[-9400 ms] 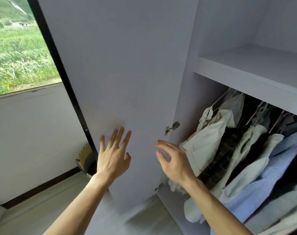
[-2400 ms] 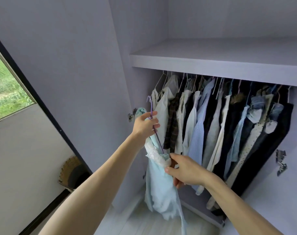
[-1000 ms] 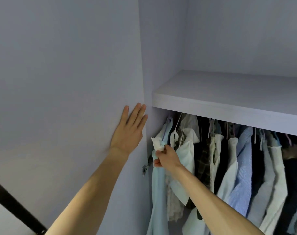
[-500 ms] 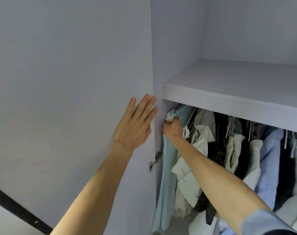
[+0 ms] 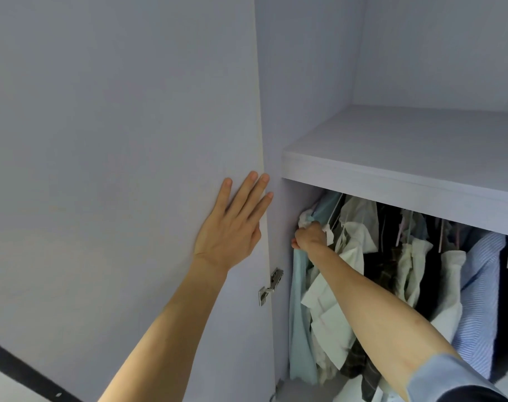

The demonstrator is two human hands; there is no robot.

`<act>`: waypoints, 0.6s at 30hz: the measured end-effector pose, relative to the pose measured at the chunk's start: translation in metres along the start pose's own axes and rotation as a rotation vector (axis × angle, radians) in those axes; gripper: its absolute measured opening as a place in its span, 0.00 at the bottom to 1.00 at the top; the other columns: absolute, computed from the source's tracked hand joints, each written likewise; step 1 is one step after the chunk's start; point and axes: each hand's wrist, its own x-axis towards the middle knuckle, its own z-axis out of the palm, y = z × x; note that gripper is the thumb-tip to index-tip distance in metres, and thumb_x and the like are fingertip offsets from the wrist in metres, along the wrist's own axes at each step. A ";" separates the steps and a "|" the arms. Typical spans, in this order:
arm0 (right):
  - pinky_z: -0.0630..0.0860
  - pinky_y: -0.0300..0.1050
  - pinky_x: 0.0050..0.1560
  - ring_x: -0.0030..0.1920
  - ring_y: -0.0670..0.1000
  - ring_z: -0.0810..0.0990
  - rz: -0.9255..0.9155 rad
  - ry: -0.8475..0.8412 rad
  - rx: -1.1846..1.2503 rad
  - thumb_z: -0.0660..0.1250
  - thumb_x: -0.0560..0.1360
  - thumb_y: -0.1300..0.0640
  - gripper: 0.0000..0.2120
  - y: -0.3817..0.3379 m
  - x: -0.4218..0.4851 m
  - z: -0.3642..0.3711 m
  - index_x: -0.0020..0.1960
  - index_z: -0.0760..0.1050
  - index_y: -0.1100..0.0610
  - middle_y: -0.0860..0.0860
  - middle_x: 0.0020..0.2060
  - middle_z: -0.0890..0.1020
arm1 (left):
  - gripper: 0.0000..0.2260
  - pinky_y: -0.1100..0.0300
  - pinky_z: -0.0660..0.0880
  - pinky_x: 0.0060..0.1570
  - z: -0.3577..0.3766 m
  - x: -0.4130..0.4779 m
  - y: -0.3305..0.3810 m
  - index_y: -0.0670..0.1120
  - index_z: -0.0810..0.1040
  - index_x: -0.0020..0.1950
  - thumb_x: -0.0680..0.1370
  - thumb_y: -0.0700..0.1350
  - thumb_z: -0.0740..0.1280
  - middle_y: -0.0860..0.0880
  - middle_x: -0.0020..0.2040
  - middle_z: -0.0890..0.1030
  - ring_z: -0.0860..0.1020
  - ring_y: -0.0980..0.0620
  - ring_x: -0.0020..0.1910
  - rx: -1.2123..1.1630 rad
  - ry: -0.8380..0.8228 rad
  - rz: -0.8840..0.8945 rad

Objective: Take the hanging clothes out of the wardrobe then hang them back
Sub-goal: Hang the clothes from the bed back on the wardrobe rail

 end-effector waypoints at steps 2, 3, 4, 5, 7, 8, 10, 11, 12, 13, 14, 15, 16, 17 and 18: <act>0.82 0.58 0.52 0.39 0.56 0.80 -0.010 0.003 0.002 0.58 0.77 0.67 0.23 0.003 -0.002 -0.001 0.72 0.63 0.60 0.55 0.35 0.76 | 0.28 0.37 0.33 0.74 0.001 0.000 0.001 0.47 0.52 0.82 0.82 0.52 0.49 0.42 0.82 0.46 0.46 0.42 0.80 0.002 0.000 -0.001; 0.82 0.57 0.52 0.37 0.55 0.79 -0.015 0.001 0.005 0.58 0.78 0.67 0.23 0.004 -0.001 -0.001 0.72 0.63 0.60 0.55 0.36 0.77 | 0.27 0.37 0.33 0.74 0.001 0.000 0.001 0.47 0.52 0.82 0.82 0.52 0.49 0.43 0.82 0.46 0.46 0.42 0.80 0.002 -0.001 -0.002; 0.83 0.55 0.51 0.37 0.54 0.79 -0.022 -0.001 0.006 0.58 0.78 0.66 0.22 0.004 -0.001 -0.002 0.72 0.63 0.60 0.55 0.38 0.77 | 0.27 0.37 0.34 0.74 0.000 0.000 0.001 0.47 0.52 0.82 0.82 0.52 0.49 0.43 0.82 0.46 0.47 0.42 0.80 0.002 -0.001 -0.002; 0.83 0.55 0.51 0.38 0.54 0.80 -0.032 -0.003 -0.004 0.58 0.79 0.64 0.21 0.005 -0.001 -0.004 0.72 0.63 0.60 0.56 0.40 0.78 | 0.27 0.36 0.34 0.74 0.000 0.000 0.001 0.47 0.52 0.82 0.82 0.52 0.49 0.43 0.82 0.47 0.47 0.42 0.80 0.002 0.000 -0.003; 0.80 0.51 0.53 0.48 0.57 0.81 -0.056 0.008 -0.098 0.59 0.80 0.59 0.21 0.010 -0.001 -0.006 0.72 0.64 0.61 0.58 0.51 0.80 | 0.27 0.36 0.33 0.74 0.000 0.000 0.001 0.48 0.52 0.82 0.82 0.52 0.48 0.43 0.82 0.46 0.46 0.42 0.80 0.006 -0.002 -0.002; 0.76 0.48 0.54 0.56 0.60 0.80 -0.068 0.012 -0.169 0.58 0.81 0.56 0.21 0.012 -0.003 -0.007 0.72 0.63 0.61 0.59 0.57 0.78 | 0.27 0.36 0.33 0.74 0.000 0.000 0.001 0.48 0.51 0.82 0.82 0.52 0.48 0.42 0.82 0.46 0.46 0.42 0.80 0.008 -0.006 -0.001; 0.72 0.47 0.57 0.63 0.61 0.76 -0.105 0.014 -0.292 0.58 0.82 0.55 0.23 0.015 -0.006 -0.007 0.73 0.60 0.62 0.61 0.64 0.75 | 0.27 0.36 0.32 0.74 -0.001 0.000 0.001 0.48 0.50 0.82 0.82 0.52 0.48 0.42 0.82 0.45 0.45 0.42 0.80 0.010 -0.014 0.002; 0.72 0.47 0.58 0.64 0.62 0.75 -0.136 0.010 -0.356 0.58 0.81 0.57 0.24 0.015 -0.007 -0.008 0.74 0.59 0.63 0.62 0.65 0.74 | 0.27 0.36 0.32 0.74 -0.001 0.000 0.001 0.48 0.50 0.82 0.82 0.52 0.48 0.42 0.82 0.44 0.45 0.42 0.80 0.007 -0.016 0.002; 0.72 0.47 0.58 0.64 0.62 0.75 -0.170 0.005 -0.414 0.59 0.80 0.59 0.24 0.015 -0.006 -0.009 0.74 0.59 0.65 0.63 0.65 0.74 | 0.27 0.36 0.32 0.74 -0.002 0.000 0.001 0.48 0.50 0.82 0.82 0.52 0.48 0.42 0.82 0.44 0.45 0.42 0.80 0.007 -0.018 0.001; 0.72 0.47 0.58 0.64 0.62 0.75 -0.203 -0.004 -0.465 0.59 0.79 0.61 0.24 0.014 -0.006 -0.011 0.73 0.59 0.66 0.63 0.65 0.74 | 0.27 0.36 0.32 0.74 -0.001 0.000 0.001 0.48 0.50 0.82 0.82 0.52 0.47 0.42 0.82 0.44 0.45 0.42 0.80 0.010 -0.018 -0.001; 0.72 0.46 0.56 0.64 0.62 0.75 -0.224 -0.014 -0.494 0.60 0.79 0.62 0.24 0.012 -0.006 -0.013 0.72 0.60 0.66 0.63 0.64 0.75 | 0.27 0.36 0.32 0.74 -0.001 0.000 0.001 0.48 0.50 0.82 0.82 0.52 0.47 0.42 0.82 0.44 0.45 0.42 0.80 0.015 -0.016 -0.002; 0.72 0.45 0.54 0.63 0.62 0.76 -0.230 -0.026 -0.505 0.60 0.78 0.63 0.23 0.011 -0.005 -0.017 0.72 0.61 0.66 0.63 0.63 0.75 | 0.27 0.36 0.32 0.74 -0.001 0.000 0.001 0.48 0.50 0.82 0.82 0.52 0.47 0.42 0.82 0.44 0.45 0.42 0.80 0.018 -0.014 -0.003; 0.72 0.45 0.54 0.62 0.62 0.76 -0.234 -0.028 -0.508 0.60 0.78 0.63 0.22 0.012 -0.004 -0.019 0.71 0.61 0.65 0.62 0.62 0.76 | 0.27 0.36 0.32 0.74 0.000 0.000 0.001 0.48 0.50 0.82 0.82 0.52 0.47 0.42 0.82 0.45 0.45 0.42 0.80 0.018 -0.011 -0.004; 0.73 0.46 0.55 0.62 0.62 0.76 -0.238 -0.024 -0.510 0.60 0.78 0.63 0.22 0.013 -0.003 -0.021 0.71 0.62 0.65 0.62 0.62 0.76 | 0.27 0.36 0.32 0.74 0.000 0.000 0.001 0.48 0.50 0.82 0.82 0.52 0.48 0.42 0.82 0.45 0.46 0.42 0.80 0.019 -0.007 -0.006; 0.73 0.47 0.56 0.62 0.61 0.76 -0.240 -0.020 -0.505 0.59 0.79 0.62 0.22 0.014 -0.001 -0.022 0.71 0.62 0.64 0.62 0.62 0.76 | 0.27 0.36 0.32 0.74 0.001 0.000 0.000 0.48 0.50 0.82 0.82 0.52 0.48 0.42 0.82 0.45 0.46 0.42 0.80 0.020 -0.003 -0.007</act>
